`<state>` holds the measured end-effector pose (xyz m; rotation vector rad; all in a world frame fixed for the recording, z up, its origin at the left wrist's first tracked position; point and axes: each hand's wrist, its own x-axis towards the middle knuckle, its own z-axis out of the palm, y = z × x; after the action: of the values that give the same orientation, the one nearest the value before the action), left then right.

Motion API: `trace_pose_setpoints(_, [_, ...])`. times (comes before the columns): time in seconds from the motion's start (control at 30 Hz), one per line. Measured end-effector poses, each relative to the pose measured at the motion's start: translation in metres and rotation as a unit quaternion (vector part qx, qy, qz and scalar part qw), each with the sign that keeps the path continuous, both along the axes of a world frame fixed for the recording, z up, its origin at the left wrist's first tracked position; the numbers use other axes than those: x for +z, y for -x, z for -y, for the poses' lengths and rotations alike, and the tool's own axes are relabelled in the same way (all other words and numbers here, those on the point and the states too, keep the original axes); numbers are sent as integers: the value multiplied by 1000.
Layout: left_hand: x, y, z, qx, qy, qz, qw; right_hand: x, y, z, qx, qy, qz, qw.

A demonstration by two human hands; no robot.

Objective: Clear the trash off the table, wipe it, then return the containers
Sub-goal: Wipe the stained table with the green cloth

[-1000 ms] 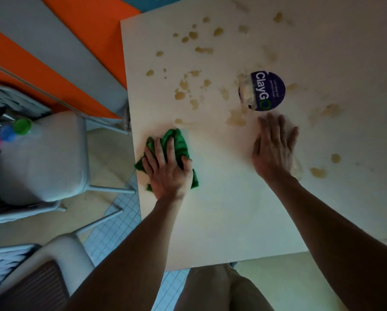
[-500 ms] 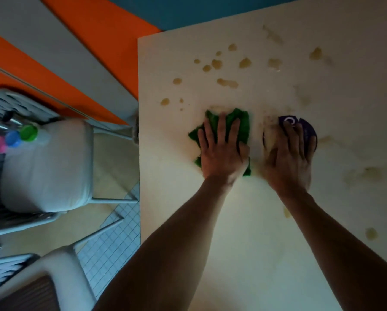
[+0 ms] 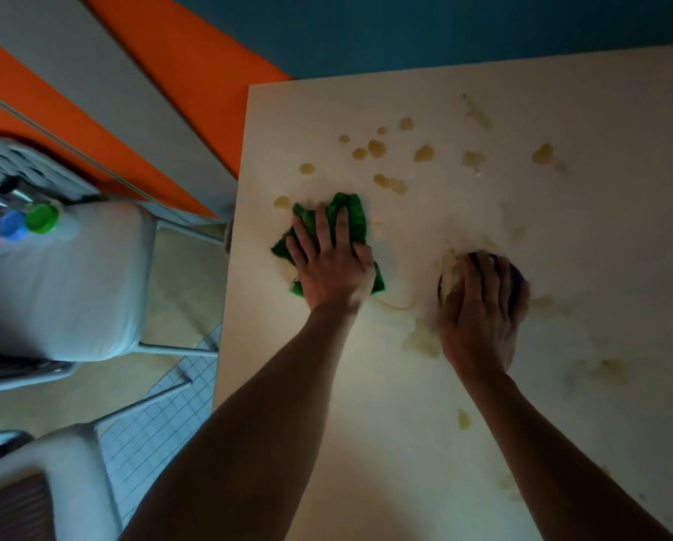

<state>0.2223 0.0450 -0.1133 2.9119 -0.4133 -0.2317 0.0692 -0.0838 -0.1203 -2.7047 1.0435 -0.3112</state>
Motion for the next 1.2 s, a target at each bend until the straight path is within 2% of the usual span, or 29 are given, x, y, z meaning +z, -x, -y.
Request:
trace_pose_setpoints(0.13, [0, 41, 4, -183, 20, 34, 982, -4, -25, 23, 20, -8, -1, 1000])
trace_pose_setpoints(0.2, [1, 50, -25, -223, 14, 36, 974, -4, -42, 35, 34, -9, -5, 999])
trace_pose_setpoints(0.27, [1, 38, -55, -190, 8, 34, 981, -4, -58, 46, 52, -16, -10, 998])
trace_pose_setpoints(0.4, [4, -15, -67, -37, -44, 19, 998, -5, -83, 67, 77, -12, -10, 997])
trace_pose_setpoints(0.5, [3, -67, -27, 93, -28, 1, 995, -7, -100, 76, 79, 6, 3, 997])
trace_pose_setpoints(0.6, [0, -114, 31, 121, -30, -20, 992, -12, -120, 89, 76, 9, 13, 997])
trace_pose_setpoints(0.67, [1, -127, 71, 63, -25, -13, 998, -13, -127, 92, 71, 6, 18, 997])
trace_pose_setpoints(0.8, [3, -92, 125, -137, 8, 6, 991, -12, -131, 92, 73, 1, 9, 997])
trace_pose_setpoints(0.87, [4, -65, 116, -231, 3, 11, 973, -9, -130, 92, 74, -9, 5, 997])
trace_pose_setpoints(0.97, [2, -74, 61, -272, -1, 20, 962, -8, -131, 91, 66, 0, 5, 998])
trace_pose_setpoints(1.03, [-1, -98, 20, -223, -7, 45, 974, -9, -137, 95, 68, 5, 7, 998])
trace_pose_setpoints(1.1, [0, -126, -3, -125, -23, 47, 991, -9, -144, 104, 76, 5, 2, 997])
trace_pose_setpoints(1.2, [2, -165, 27, 35, -29, 16, 999, -7, -151, 116, 81, 3, 4, 997])
